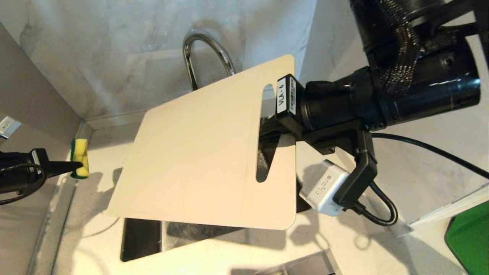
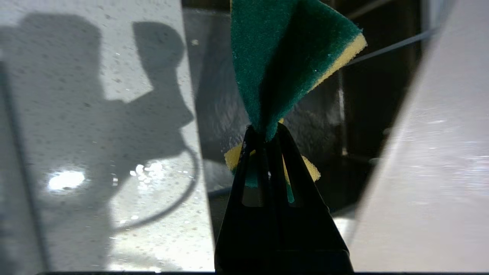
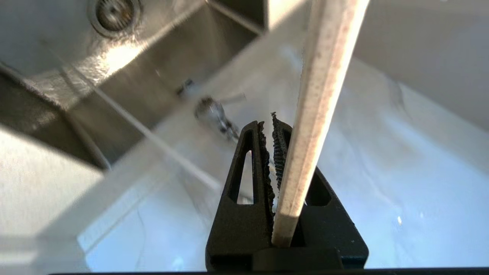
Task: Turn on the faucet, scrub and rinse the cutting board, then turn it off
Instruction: Put down the cutting board
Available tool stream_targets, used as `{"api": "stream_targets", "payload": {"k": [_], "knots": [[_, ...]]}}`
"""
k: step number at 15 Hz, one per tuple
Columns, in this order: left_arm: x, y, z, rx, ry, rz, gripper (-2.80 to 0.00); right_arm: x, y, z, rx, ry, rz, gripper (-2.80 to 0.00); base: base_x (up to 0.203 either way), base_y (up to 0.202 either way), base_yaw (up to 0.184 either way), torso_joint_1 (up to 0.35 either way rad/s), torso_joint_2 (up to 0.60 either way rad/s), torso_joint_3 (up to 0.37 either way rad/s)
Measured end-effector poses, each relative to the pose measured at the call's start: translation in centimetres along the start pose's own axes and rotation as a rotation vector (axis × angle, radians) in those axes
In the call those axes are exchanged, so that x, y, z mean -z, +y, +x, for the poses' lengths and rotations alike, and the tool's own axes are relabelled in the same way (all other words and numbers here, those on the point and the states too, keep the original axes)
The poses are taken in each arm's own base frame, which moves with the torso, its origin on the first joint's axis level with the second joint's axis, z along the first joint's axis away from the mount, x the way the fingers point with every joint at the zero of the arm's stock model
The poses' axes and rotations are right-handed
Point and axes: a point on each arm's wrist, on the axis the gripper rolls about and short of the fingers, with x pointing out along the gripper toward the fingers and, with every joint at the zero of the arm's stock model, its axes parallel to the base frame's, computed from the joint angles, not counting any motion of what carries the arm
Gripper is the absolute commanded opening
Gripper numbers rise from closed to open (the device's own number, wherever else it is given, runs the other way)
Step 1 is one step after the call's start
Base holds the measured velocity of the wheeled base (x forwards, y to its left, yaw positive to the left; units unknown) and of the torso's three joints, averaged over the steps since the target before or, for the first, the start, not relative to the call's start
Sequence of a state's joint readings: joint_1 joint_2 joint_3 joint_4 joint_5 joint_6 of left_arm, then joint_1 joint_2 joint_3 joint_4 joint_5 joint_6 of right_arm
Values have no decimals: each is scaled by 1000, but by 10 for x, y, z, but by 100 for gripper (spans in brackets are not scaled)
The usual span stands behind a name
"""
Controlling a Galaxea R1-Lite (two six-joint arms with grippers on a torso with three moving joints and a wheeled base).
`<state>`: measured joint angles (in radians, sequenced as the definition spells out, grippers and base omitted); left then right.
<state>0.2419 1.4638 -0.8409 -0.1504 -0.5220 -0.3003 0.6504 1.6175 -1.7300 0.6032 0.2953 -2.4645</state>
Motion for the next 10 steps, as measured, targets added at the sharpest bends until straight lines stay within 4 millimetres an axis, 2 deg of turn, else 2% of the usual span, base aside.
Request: {"api": "stream_targets", "payload": {"k": [6, 10], "knots": [[1, 2, 1, -68, -12, 59, -280, 2, -14, -47, 55, 149, 37, -280, 0, 0, 0, 0, 0, 0], [2, 0, 6, -83, -4, 68, -280, 2, -18, -70, 138, 263, 108, -280, 0, 0, 0, 0, 0, 0]]}}
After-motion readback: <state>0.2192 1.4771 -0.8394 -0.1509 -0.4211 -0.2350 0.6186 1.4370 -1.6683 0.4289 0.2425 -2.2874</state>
